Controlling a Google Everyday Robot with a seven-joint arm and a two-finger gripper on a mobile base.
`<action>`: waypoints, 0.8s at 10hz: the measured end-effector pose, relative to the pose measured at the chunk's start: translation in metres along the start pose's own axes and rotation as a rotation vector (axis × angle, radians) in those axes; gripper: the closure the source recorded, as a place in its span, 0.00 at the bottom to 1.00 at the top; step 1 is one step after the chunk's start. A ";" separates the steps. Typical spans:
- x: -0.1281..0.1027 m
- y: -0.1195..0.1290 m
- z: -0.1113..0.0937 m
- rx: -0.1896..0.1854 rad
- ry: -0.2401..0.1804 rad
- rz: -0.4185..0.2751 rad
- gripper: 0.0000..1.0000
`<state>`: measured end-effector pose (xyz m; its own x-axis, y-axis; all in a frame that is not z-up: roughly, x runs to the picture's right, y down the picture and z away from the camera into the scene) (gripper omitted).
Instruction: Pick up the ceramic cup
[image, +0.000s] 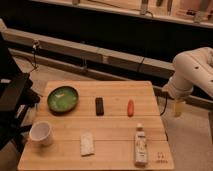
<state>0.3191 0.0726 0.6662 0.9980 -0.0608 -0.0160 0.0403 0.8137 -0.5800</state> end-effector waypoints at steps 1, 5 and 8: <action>-0.004 0.000 -0.002 0.006 -0.014 -0.032 0.20; -0.066 0.001 -0.012 0.037 -0.114 -0.312 0.20; -0.144 0.007 -0.027 0.069 -0.240 -0.555 0.20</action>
<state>0.1745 0.0711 0.6425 0.8099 -0.3612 0.4623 0.5527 0.7339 -0.3949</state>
